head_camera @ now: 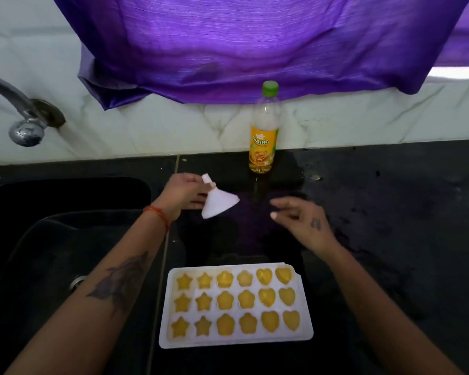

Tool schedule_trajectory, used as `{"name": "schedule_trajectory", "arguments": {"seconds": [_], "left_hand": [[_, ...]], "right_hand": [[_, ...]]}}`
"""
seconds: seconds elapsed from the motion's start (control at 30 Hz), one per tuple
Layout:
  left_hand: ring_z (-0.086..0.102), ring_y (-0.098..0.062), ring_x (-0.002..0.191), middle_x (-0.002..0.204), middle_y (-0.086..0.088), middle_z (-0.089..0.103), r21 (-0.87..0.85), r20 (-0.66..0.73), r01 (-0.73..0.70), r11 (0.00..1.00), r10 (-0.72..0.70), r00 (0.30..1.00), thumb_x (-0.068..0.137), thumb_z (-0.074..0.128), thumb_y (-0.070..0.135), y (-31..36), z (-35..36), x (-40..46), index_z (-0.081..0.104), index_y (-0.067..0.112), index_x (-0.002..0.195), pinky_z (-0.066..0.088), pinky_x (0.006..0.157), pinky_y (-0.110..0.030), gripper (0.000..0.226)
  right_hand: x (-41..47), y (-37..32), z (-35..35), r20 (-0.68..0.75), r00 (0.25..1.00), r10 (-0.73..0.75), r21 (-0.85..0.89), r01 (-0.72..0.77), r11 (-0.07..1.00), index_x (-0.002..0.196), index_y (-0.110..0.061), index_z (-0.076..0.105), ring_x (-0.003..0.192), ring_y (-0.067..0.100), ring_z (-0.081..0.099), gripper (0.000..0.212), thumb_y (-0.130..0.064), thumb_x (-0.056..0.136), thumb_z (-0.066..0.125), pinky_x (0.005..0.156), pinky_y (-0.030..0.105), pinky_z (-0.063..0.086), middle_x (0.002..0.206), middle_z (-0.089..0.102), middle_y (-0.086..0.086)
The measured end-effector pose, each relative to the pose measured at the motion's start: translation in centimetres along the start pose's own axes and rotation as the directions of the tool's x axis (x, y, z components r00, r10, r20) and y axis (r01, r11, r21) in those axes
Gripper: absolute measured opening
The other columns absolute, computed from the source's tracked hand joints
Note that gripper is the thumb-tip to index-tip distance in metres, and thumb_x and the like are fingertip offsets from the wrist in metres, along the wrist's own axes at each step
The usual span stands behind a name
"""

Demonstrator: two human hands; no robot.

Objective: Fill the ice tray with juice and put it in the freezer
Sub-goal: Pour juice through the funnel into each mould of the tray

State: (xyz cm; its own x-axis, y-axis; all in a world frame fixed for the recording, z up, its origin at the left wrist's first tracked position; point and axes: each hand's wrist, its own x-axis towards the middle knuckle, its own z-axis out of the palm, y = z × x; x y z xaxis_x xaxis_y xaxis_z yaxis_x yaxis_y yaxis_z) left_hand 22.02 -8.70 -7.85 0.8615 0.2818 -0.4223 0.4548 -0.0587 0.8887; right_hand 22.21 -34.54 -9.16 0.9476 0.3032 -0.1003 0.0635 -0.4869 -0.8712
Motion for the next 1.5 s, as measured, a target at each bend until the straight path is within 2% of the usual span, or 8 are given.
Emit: {"name": "schedule_trajectory", "arguments": {"seconds": [0.07, 0.17, 0.37, 0.63, 0.77, 0.9, 1.27, 1.5], "left_hand": [[0.067, -0.016, 0.07, 0.086, -0.011, 0.067, 0.015, -0.074, -0.122, 0.992, 0.122, 0.99, 0.081, 0.071, 0.01, 0.6, 0.1, 0.5, 0.063, 0.01, 0.083, 0.059, 0.066, -0.031, 0.008], [0.061, -0.02, 0.088, 0.094, -0.01, 0.066, 0.104, -0.144, -0.24, 0.965, 0.253, 0.957, 0.081, 0.072, 0.01, 0.9, 0.6, 2.0, 0.065, 0.009, 0.096, 0.053, 0.083, -0.043, 0.016], [0.063, -0.021, 0.094, 0.094, -0.004, 0.067, 0.314, -0.244, -0.298, 0.901, 0.38, 0.892, 0.08, 0.071, 0.019, 0.7, 1.5, 6.4, 0.067, 0.013, 0.098, 0.048, 0.081, -0.03, 0.019], [0.063, -0.028, 0.1, 0.103, -0.015, 0.071, 0.472, -0.317, -0.303, 0.828, 0.48, 0.818, 0.087, 0.063, 0.016, 1.0, 2.2, 10.0, 0.067, 0.005, 0.104, 0.043, 0.08, -0.026, 0.021], [0.061, -0.031, 0.106, 0.108, -0.017, 0.069, 0.515, -0.324, -0.246, 0.821, 0.452, 0.831, 0.09, 0.059, 0.02, 0.6, 2.3, 10.4, 0.066, 0.004, 0.109, 0.044, 0.086, -0.029, 0.026], [0.057, -0.031, 0.113, 0.121, -0.017, 0.063, 0.544, -0.199, -0.247, 0.802, 0.409, 0.891, 0.084, 0.067, 0.018, 0.2, 1.7, 10.0, 0.058, 0.006, 0.123, 0.042, 0.093, -0.03, 0.042], [0.063, -0.026, 0.101, 0.118, -0.013, 0.064, 0.399, -0.391, -0.223, 0.889, 0.385, 0.836, 0.083, 0.07, 0.017, -6.2, -1.8, -1.7, 0.056, 0.01, 0.124, 0.047, 0.086, -0.028, 0.045], [0.063, -0.022, 0.105, 0.122, -0.005, 0.064, 0.526, -0.605, -0.02, 0.85, 0.39, 0.694, 0.084, 0.069, 0.025, -12.1, -4.6, -17.1, 0.056, 0.016, 0.127, 0.044, 0.089, -0.027, 0.046]], "right_hand": [[-2.8, 1.4, 0.5, 0.042, 0.999, -0.017, -0.124, 0.022, 0.992, 0.109, -0.021, 0.069, 0.096, 0.008, 0.062, 0.026, -0.018, 0.083, 0.068, 0.076, 0.003, 0.043, 0.108, 0.066, -0.006], [-5.6, 3.2, 1.2, 0.08, 0.995, -0.052, -0.283, 0.072, 0.957, 0.106, -0.023, 0.071, 0.096, 0.006, 0.061, 0.021, -0.018, 0.087, 0.062, 0.082, 0.009, 0.043, 0.108, 0.068, -0.004], [-7.7, 4.8, 2.2, 0.043, 0.997, -0.066, -0.366, 0.078, 0.927, 0.106, -0.024, 0.072, 0.096, 0.01, 0.065, 0.026, -0.011, 0.087, 0.059, 0.086, 0.015, 0.046, 0.107, 0.071, -0.003], [-7.3, 4.8, 2.4, 0.044, 0.996, -0.078, -0.338, 0.089, 0.937, 0.101, -0.022, 0.074, 0.089, -0.001, 0.056, 0.026, -0.01, 0.078, 0.068, 0.08, -0.007, 0.03, 0.101, 0.073, -0.002], [-7.3, 4.9, 2.4, 0.049, 0.997, -0.053, -0.337, 0.067, 0.939, 0.102, -0.022, 0.073, 0.092, 0.006, 0.064, 0.027, -0.008, 0.081, 0.065, 0.084, 0.007, 0.041, 0.102, 0.072, -0.002], [-7.3, 4.9, 2.5, 0.031, 0.999, -0.039, -0.345, 0.047, 0.937, 0.102, -0.023, 0.073, 0.093, 0.009, 0.064, 0.026, -0.009, 0.082, 0.063, 0.084, 0.011, 0.044, 0.104, 0.072, -0.002], [-6.8, 4.3, 1.8, 0.141, 0.989, -0.033, -0.439, 0.092, 0.894, 0.112, -0.024, 0.068, 0.102, 0.017, 0.063, 0.031, -0.01, 0.089, 0.053, 0.09, 0.029, 0.05, 0.115, 0.068, 0.002], [-6.5, 1.3, 1.5, 0.337, 0.916, -0.219, -0.469, 0.365, 0.804, 0.132, -0.019, 0.052, 0.12, 0.025, 0.052, 0.039, -0.027, 0.094, 0.051, 0.097, 0.032, 0.042, 0.133, 0.055, 0.008]]}}
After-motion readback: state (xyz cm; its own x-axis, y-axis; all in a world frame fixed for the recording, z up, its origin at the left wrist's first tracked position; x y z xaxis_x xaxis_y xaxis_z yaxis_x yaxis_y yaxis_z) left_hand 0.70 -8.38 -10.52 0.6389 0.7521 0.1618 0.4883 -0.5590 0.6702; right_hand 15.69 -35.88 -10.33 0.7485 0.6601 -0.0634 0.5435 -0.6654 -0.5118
